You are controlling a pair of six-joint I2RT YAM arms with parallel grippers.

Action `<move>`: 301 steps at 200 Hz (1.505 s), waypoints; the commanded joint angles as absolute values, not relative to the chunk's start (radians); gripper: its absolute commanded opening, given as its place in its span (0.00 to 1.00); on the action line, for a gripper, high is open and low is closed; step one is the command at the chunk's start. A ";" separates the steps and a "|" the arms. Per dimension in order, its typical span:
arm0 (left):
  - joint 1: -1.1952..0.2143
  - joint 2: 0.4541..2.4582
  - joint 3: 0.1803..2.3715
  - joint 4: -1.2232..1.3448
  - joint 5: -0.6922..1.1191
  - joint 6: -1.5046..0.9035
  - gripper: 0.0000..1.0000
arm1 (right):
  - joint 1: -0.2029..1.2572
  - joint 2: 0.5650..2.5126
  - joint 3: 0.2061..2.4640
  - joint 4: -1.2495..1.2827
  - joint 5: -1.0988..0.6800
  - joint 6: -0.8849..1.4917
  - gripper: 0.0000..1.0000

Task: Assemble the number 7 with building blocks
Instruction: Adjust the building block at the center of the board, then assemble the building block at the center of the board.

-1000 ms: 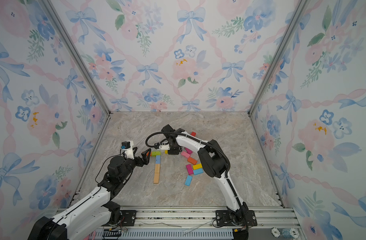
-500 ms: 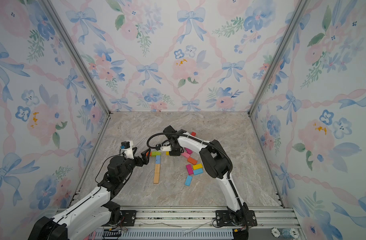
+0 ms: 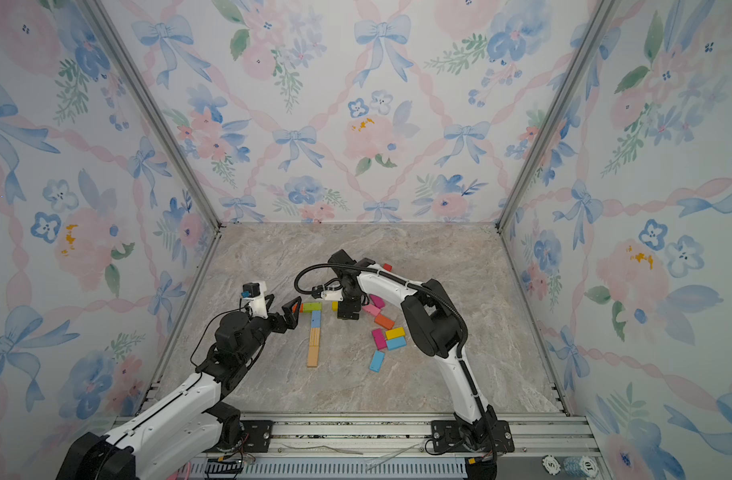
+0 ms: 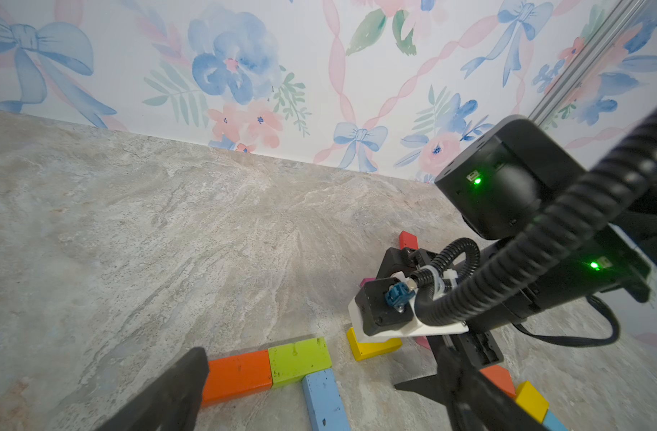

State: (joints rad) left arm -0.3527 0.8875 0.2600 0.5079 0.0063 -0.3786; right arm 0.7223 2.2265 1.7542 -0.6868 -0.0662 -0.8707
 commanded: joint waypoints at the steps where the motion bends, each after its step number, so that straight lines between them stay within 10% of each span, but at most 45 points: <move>1: -0.344 0.888 0.275 0.518 0.024 -0.390 0.98 | 0.716 2.159 1.651 -0.651 -0.099 -0.825 0.97; 62: -0.342 0.886 0.271 0.520 0.026 -0.390 0.98 | 0.653 1.660 1.273 -0.010 0.051 -0.279 0.97; 112: -0.341 0.873 0.263 0.522 0.021 -0.393 0.98 | 0.321 1.768 1.538 -0.599 -0.347 0.262 0.86; 301: -0.335 0.862 0.256 0.523 0.021 -0.400 0.98 | 0.589 2.187 1.767 -0.851 -0.226 0.041 0.71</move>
State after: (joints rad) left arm -0.3431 0.8703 0.2600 0.5083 0.0093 -0.3954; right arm 0.5846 2.1571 1.7287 -0.8005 -0.2497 0.0616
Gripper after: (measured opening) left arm 0.978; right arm 0.707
